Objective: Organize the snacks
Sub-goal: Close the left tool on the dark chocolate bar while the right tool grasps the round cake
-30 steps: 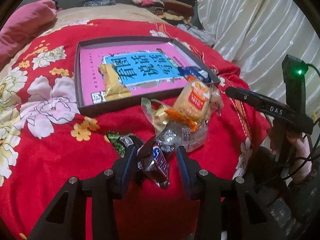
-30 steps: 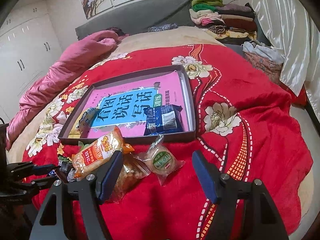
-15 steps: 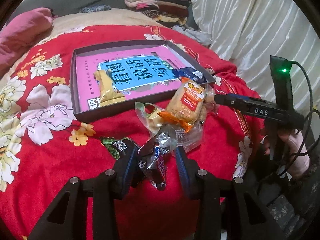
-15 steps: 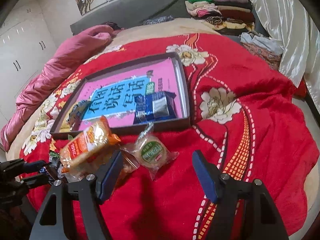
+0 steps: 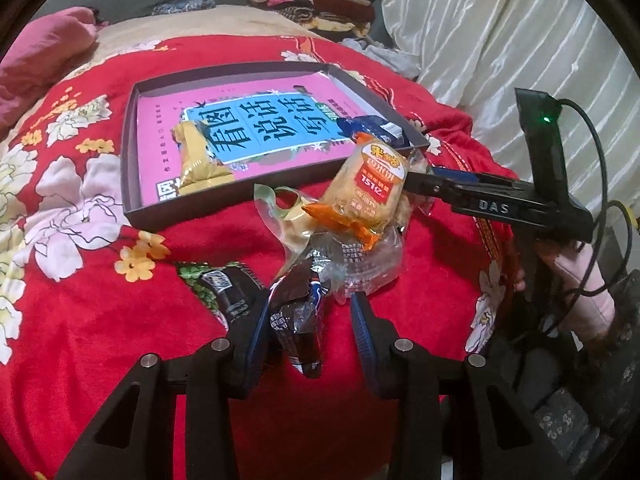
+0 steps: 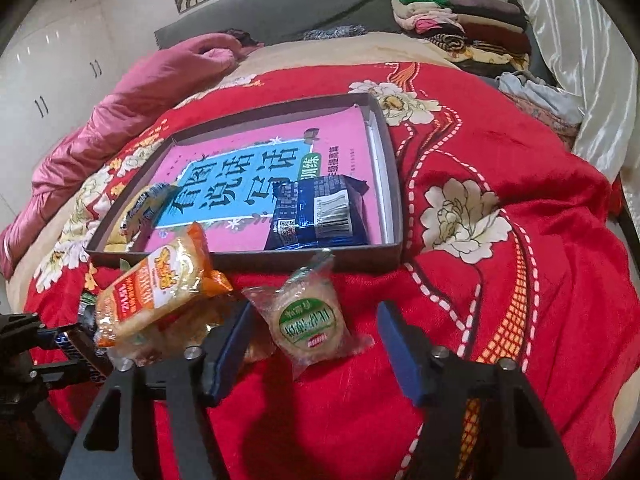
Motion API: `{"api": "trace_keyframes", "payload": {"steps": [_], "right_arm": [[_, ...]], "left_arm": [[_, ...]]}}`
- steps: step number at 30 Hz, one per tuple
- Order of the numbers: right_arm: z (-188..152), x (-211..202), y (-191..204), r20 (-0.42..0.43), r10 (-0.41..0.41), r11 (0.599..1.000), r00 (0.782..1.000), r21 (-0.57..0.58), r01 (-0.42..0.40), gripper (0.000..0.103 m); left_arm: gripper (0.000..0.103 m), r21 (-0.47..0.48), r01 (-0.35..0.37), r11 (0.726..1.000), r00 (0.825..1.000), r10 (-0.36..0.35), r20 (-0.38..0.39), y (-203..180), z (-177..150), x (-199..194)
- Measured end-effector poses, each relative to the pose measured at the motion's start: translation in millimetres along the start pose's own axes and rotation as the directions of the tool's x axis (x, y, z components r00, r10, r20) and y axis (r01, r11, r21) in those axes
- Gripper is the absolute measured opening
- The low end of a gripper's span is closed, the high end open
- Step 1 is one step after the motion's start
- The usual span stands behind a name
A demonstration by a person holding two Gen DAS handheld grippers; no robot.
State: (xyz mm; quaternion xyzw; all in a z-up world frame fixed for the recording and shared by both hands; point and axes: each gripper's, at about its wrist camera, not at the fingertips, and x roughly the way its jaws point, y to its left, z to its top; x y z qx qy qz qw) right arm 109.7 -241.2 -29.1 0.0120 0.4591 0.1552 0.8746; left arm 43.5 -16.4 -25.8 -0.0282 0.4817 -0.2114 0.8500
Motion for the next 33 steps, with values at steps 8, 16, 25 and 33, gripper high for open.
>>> {"api": "trace_keyframes", "payload": {"steps": [8, 16, 25, 33], "right_arm": [[-2.6, 12.3, -0.3, -0.015, -0.034, 0.999, 0.999, -0.040, 0.034, 0.049], [-5.0, 9.0, -4.5, 0.008, -0.010, 0.999, 1.000, -0.034, 0.010, 0.036], [-8.0, -5.0, -7.5, 0.035, 0.034, 0.999, 0.999, -0.003, -0.034, 0.035], [-6.8, -15.2, -6.3, 0.057, 0.051, 0.999, 0.997, 0.006, -0.051, 0.035]], "left_arm": [[0.040, -0.006, 0.011, 1.000, 1.000, -0.011, -0.023, -1.9, -2.6, 8.6], [0.038, -0.011, 0.017, 1.000, 0.999, -0.017, -0.033, -3.3, -4.9, 15.4], [0.017, -0.072, 0.030, 0.997, 0.998, -0.034, -0.056, 10.3, -6.2, 20.6], [0.017, -0.079, 0.040, 0.996, 0.999, -0.040, 0.003, 11.6, 0.1, 5.5]]}}
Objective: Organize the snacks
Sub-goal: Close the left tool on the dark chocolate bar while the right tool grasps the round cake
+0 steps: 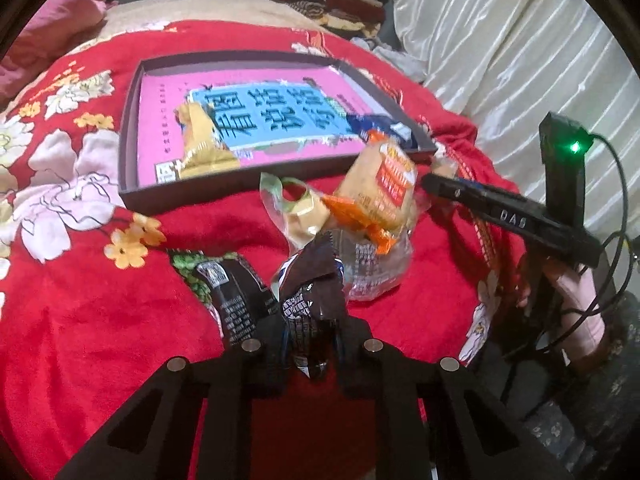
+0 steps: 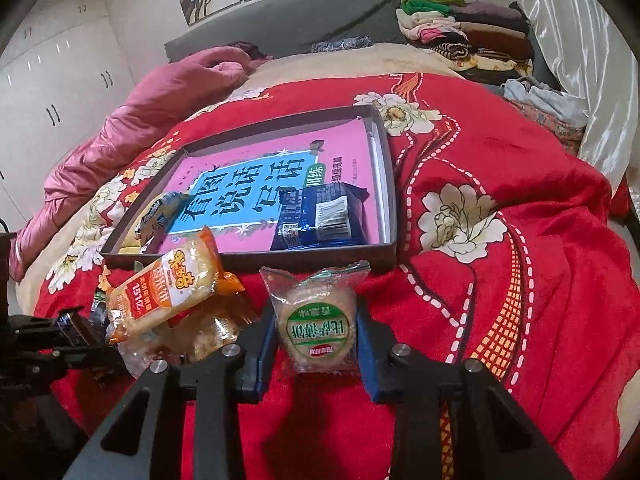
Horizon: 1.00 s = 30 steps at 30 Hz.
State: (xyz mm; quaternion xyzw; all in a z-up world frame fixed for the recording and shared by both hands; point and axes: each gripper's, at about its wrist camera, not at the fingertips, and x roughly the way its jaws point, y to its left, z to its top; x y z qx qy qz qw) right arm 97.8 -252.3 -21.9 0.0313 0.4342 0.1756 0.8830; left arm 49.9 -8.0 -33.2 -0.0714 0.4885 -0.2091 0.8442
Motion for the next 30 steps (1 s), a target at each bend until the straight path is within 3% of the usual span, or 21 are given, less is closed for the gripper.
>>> {"api": "trace_keyframes", "payload": {"steps": [22, 30], "right_arm": [[11.5, -21.9, 20.0, 0.051, 0.013, 1.000, 0.999, -0.017, -0.012, 0.035], [17.5, -27.3, 26.8, 0.066, 0.018, 1.000, 0.998, -0.026, -0.016, 0.035]], "left_arm": [[0.017, -0.058, 0.030, 0.998, 0.994, -0.023, 0.104, 11.1, 11.8, -32.8], [0.017, -0.095, 0.016, 0.995, 0.988, -0.001, 0.154, 23.9, 18.1, -43.0]]}}
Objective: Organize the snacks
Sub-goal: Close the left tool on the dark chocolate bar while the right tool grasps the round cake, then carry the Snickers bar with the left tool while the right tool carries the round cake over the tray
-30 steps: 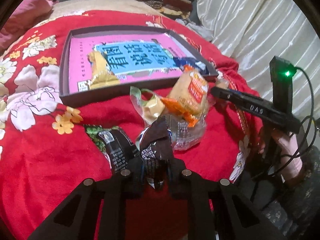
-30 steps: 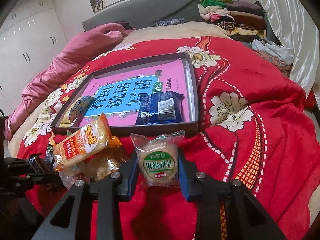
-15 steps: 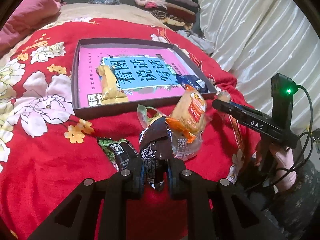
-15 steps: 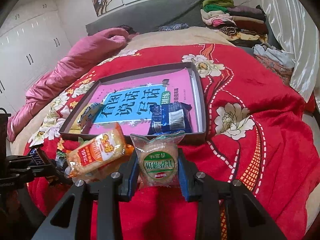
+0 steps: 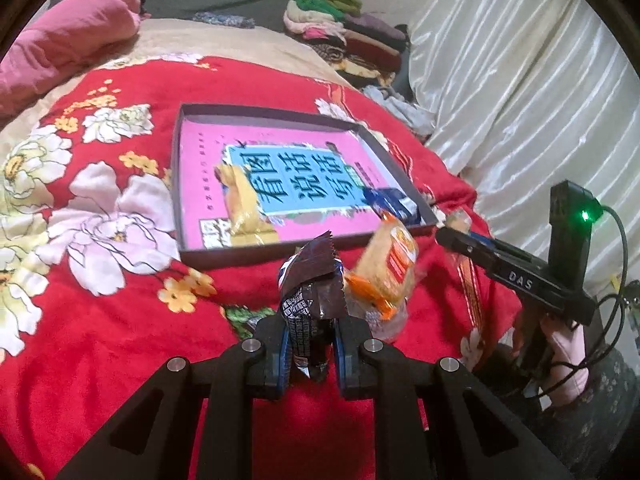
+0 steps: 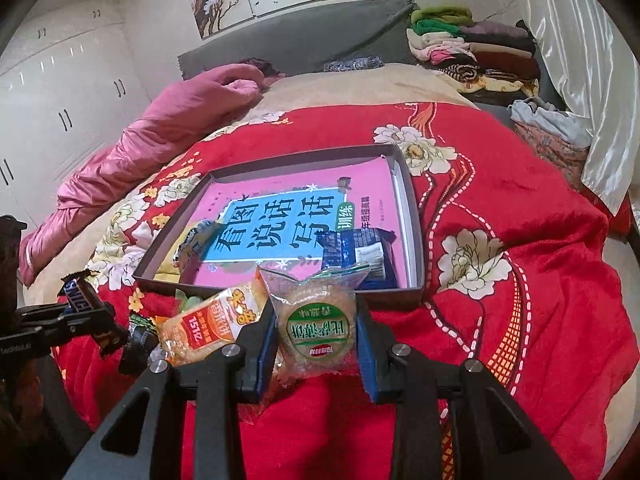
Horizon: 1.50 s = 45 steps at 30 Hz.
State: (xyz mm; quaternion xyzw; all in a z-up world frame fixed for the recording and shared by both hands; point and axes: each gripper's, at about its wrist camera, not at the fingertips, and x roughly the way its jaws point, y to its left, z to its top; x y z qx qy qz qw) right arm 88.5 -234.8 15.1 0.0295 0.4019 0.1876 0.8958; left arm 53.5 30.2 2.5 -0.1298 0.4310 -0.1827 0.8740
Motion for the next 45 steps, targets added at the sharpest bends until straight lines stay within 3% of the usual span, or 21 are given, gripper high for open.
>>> {"api": "trace_keyframes", "payload": {"steps": [32, 45], "right_arm": [[35.6, 10.1, 21.8, 0.042, 0.000, 1.000, 0.999, -0.030, 0.001, 0.035], [42.5, 11.8, 24.5, 0.055, -0.008, 1.000, 0.998, -0.028, 0.010, 0.035]], "left_arm": [[0.017, -0.056, -0.071, 0.996, 0.991, 0.076, 0.107, 36.0, 43.1, -9.2], [0.017, -0.060, -0.090, 0.994, 0.990, 0.096, 0.100, 40.5, 51.1, 8.4]]}}
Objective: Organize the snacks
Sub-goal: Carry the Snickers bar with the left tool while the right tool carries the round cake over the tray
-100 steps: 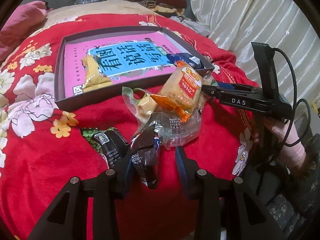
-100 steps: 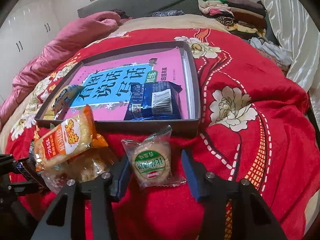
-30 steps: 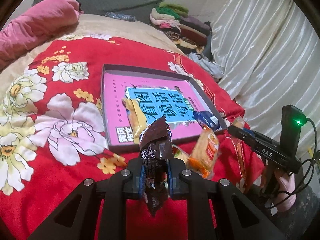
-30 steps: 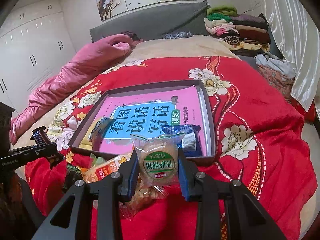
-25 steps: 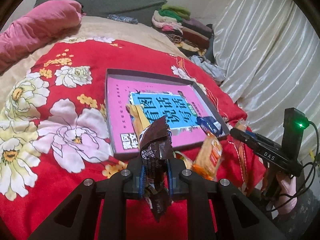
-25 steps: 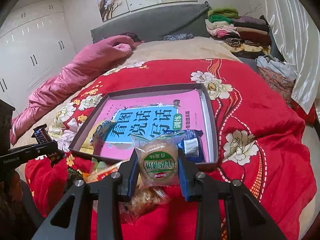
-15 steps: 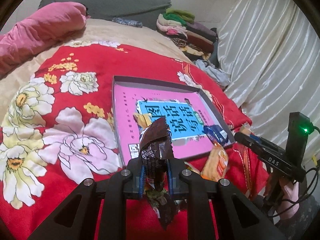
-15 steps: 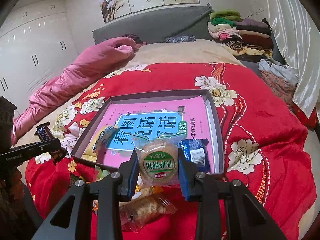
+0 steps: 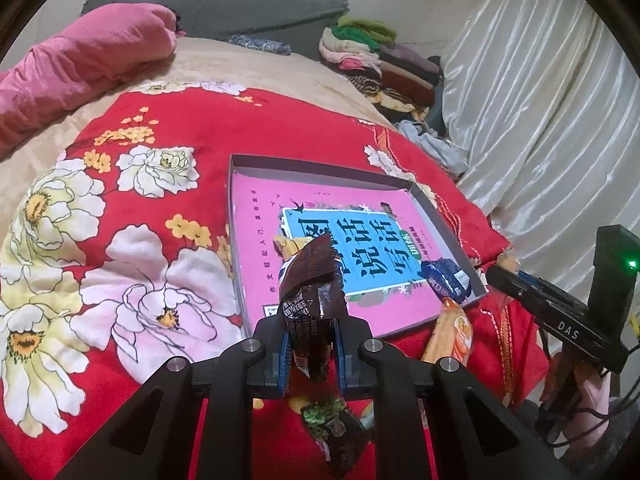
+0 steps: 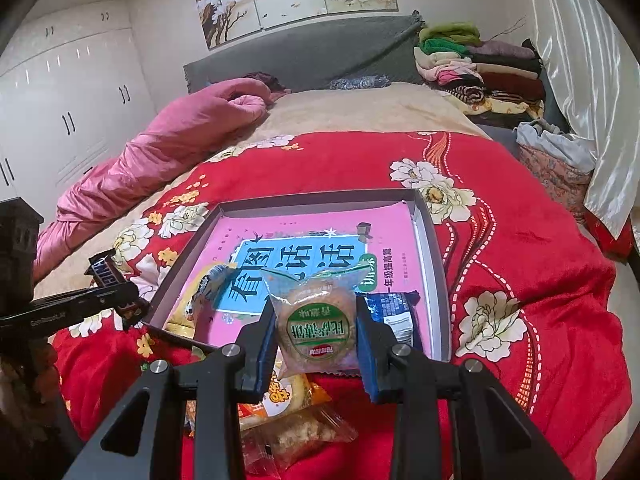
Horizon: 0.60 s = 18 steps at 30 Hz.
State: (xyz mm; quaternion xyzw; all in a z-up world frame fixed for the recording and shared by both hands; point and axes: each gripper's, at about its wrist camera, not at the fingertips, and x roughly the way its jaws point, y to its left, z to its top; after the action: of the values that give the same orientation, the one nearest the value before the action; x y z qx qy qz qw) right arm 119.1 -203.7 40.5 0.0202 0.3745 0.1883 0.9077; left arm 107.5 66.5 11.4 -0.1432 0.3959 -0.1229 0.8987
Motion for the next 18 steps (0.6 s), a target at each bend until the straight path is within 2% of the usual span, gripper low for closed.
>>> {"api": "trace_keyframes", "payload": {"steps": [10, 18], "right_arm": [[3.2, 4.1, 5.9, 0.000, 0.000, 1.000, 1.000, -0.008, 0.000, 0.035], [5.2, 13.1, 8.9, -0.007, -0.003, 1.000, 1.000, -0.012, 0.003, 0.035]], "left_arm": [[0.017, 0.016, -0.012, 1.000, 1.000, 0.012, 0.001, 1.4, 8.8, 18.0], [0.017, 0.030, -0.024, 0.999, 0.999, 0.024, -0.029, 1.8, 11.2, 36.9]]}}
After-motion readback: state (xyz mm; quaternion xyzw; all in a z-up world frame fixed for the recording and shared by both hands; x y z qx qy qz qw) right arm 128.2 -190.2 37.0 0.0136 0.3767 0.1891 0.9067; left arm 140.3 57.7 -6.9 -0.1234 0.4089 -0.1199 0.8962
